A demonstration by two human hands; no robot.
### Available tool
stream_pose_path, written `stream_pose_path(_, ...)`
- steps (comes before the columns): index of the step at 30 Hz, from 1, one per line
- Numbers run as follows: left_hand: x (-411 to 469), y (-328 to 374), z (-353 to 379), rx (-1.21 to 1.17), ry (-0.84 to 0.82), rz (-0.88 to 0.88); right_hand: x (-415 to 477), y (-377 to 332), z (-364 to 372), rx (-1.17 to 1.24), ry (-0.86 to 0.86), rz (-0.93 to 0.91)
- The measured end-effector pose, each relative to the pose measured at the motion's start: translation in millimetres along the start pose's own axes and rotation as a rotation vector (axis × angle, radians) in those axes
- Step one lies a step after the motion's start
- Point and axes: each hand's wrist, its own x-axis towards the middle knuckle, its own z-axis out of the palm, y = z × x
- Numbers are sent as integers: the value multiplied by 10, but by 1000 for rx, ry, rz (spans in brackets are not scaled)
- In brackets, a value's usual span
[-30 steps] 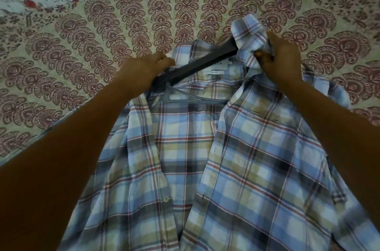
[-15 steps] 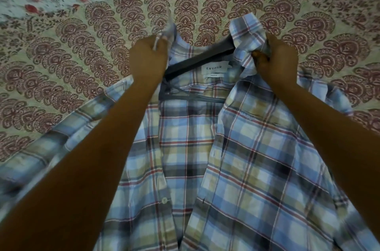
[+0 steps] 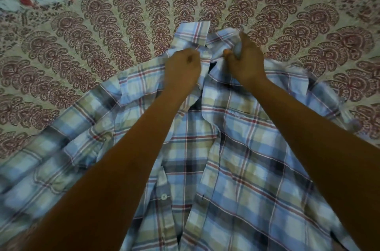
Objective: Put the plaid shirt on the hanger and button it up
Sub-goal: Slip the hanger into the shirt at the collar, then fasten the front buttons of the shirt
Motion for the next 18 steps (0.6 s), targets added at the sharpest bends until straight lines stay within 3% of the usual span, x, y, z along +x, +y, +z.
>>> stream_pose_path(5,-275,-421,-161,85,112,152,-544,158,-125,-57,178,-165)
stream_pose_path(9,-712,-637,-114,240,-21,348,-1357,35,52,-101,106,-359)
stream_pose_path(11,-853,-760,-61,422,-66,351,-1687,-24,215,-137,-30,-307)
stream_pose_path(15,-931,-831,-66,746,-129,81,-1938,-135,288,-115,-148,59)
stream_pose_path(18,-872,-726,-96,824,-117,41,-1941,-275,171,65,-152,96)
